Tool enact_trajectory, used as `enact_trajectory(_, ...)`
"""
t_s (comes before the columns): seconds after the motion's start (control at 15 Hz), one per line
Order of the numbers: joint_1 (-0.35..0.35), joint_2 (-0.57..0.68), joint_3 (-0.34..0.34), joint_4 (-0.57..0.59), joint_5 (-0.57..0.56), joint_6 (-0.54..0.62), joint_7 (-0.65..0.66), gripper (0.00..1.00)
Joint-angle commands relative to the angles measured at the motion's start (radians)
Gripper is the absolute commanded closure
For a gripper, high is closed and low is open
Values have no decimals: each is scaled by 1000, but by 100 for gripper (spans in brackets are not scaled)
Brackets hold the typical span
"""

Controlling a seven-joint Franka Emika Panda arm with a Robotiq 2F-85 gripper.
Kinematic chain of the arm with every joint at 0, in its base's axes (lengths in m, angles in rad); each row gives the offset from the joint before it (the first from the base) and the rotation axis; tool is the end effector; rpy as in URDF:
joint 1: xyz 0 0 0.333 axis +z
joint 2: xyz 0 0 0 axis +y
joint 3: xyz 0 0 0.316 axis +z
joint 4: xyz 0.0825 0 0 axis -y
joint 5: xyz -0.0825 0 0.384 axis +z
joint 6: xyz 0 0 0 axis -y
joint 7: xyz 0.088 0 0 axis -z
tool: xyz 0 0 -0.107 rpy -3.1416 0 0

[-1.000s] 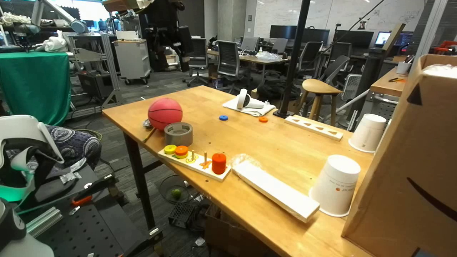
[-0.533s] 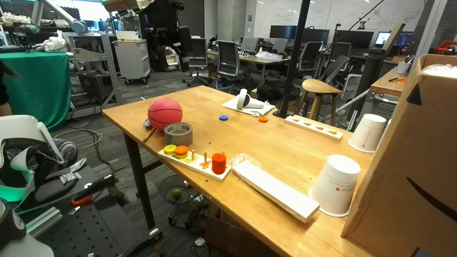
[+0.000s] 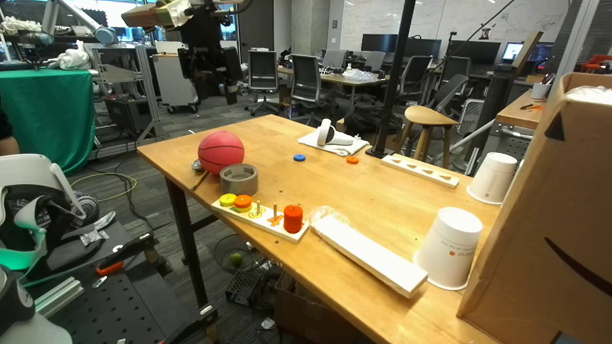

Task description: Move the ball towards the box

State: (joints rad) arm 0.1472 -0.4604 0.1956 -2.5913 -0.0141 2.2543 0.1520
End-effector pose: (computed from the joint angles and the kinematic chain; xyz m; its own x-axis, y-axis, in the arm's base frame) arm 0.3807 0.1349 0.4199 0.9741 0.1867 0.1278 0.1775 -0.9809 0.0798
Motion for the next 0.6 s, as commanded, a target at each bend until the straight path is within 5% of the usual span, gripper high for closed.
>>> enact_trajectory(0.0,104,-17,15,-56,117,101,-22,0)
enact_trajectory(0.53,318,136,16,-82,400,344,-193,0)
